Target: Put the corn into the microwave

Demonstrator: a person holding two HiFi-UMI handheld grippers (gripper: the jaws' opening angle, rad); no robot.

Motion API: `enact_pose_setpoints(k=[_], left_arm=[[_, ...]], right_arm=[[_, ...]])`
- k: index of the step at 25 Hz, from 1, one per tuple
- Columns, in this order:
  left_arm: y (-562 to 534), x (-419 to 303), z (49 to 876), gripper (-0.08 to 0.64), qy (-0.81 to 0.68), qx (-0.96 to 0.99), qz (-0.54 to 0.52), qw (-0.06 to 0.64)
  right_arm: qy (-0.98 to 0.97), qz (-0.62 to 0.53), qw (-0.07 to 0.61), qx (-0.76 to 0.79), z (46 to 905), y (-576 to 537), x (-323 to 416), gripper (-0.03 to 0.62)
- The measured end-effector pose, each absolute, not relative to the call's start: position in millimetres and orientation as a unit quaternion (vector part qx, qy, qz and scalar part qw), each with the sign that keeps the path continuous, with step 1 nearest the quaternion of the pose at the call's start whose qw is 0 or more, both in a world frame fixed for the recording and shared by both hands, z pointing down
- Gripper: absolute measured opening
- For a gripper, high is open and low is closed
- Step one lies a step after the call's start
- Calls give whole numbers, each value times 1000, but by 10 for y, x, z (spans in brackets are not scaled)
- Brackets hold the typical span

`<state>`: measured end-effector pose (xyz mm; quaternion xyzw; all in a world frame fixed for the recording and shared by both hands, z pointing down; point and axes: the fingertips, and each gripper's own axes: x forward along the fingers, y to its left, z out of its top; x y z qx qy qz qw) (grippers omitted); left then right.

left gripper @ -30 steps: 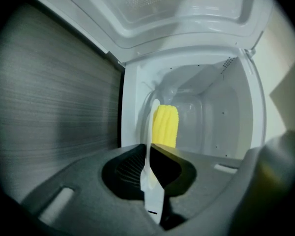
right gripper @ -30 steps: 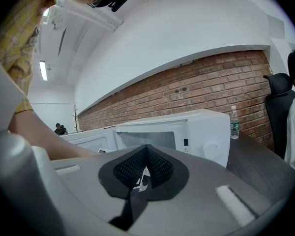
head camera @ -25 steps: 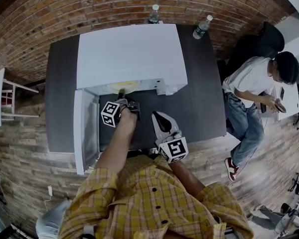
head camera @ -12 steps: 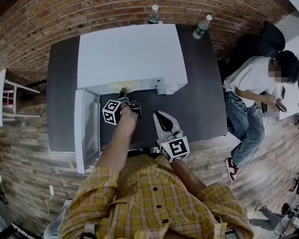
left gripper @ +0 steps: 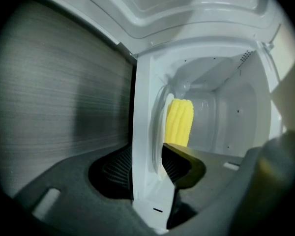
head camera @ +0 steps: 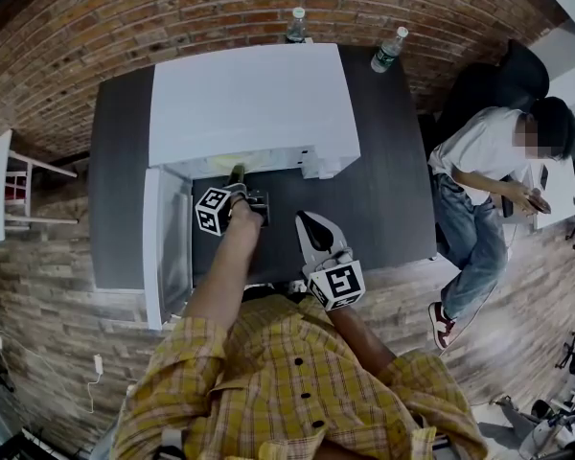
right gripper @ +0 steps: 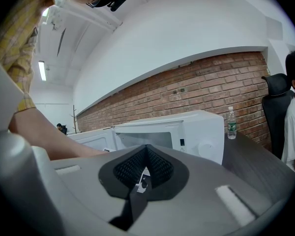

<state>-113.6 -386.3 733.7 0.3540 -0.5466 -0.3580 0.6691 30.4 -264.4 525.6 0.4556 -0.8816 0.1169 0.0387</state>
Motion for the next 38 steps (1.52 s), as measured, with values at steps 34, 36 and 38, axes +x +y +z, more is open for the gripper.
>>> enact_pose_setpoints(k=[34,36,38], left_arm=[[-3194,-892,6139,2,-460,485,-398,628],[-3112,-863,6046,2,-454,502,-392,623],[-3021,-839,5958,2,-448,525,-381,615]], right_arm=[[-883,119,25,454,5090,-2249,355,2],[-881,125,20,456,5066,-2229,367,2],[-880,127,16,456,5030,-2206,369,2]])
